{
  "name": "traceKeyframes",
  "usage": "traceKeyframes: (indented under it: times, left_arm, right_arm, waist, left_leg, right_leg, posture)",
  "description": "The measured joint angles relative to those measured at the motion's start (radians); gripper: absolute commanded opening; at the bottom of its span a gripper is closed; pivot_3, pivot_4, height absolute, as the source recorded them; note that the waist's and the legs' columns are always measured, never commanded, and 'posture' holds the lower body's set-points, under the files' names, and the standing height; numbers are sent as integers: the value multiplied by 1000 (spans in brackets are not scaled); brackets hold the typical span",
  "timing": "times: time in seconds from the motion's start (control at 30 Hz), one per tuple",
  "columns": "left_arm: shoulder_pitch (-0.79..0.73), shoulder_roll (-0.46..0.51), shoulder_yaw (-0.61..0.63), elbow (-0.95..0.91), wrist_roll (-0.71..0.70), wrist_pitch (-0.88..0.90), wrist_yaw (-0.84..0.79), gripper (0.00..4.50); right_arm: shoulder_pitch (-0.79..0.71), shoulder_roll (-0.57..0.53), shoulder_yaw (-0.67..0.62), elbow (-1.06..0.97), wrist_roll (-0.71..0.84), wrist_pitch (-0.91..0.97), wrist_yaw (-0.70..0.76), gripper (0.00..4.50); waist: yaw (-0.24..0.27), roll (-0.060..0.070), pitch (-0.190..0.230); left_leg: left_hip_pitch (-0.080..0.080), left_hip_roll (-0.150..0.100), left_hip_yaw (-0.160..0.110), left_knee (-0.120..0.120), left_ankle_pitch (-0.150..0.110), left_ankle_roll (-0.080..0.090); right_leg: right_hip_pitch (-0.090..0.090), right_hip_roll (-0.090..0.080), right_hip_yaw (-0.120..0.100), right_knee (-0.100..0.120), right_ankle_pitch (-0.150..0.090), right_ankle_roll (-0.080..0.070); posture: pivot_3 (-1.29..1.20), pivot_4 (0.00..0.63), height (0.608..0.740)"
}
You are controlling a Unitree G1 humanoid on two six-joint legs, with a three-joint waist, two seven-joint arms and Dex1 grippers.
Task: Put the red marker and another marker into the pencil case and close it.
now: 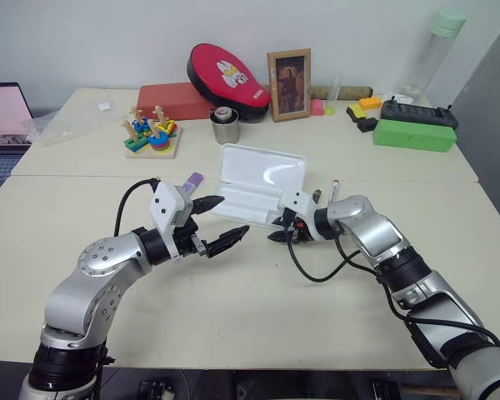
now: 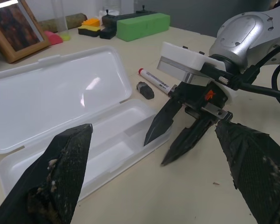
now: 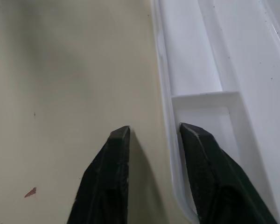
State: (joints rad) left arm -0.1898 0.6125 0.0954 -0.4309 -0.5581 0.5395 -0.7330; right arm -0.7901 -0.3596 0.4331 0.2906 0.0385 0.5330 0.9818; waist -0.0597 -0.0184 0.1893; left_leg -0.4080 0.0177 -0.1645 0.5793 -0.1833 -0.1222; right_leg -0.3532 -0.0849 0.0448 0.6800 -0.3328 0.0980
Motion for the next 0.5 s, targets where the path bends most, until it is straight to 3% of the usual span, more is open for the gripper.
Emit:
traceKeyframes:
  times: [0.13, 0.5]
  left_arm:
    - [0, -1, 1, 0, 0, 0, 3, 4500]
    - [24, 0, 14, -4, -1, -1, 4, 4500]
  right_arm:
    - [0, 11, -3, 16, -17, -37, -5, 40]
    - [63, -45, -8, -78, -13, -153, 65, 17]
  waist:
    - [0, 0, 0]
    - [0, 0, 0]
  left_leg:
    - [0, 0, 0, 0, 0, 0]
    - [0, 0, 0, 0, 0, 0]
  right_leg:
    - [0, 0, 0, 0, 0, 0]
    - [0, 0, 0, 0, 0, 0]
  posture:
    - [0, 150, 740]
    - [0, 150, 740]
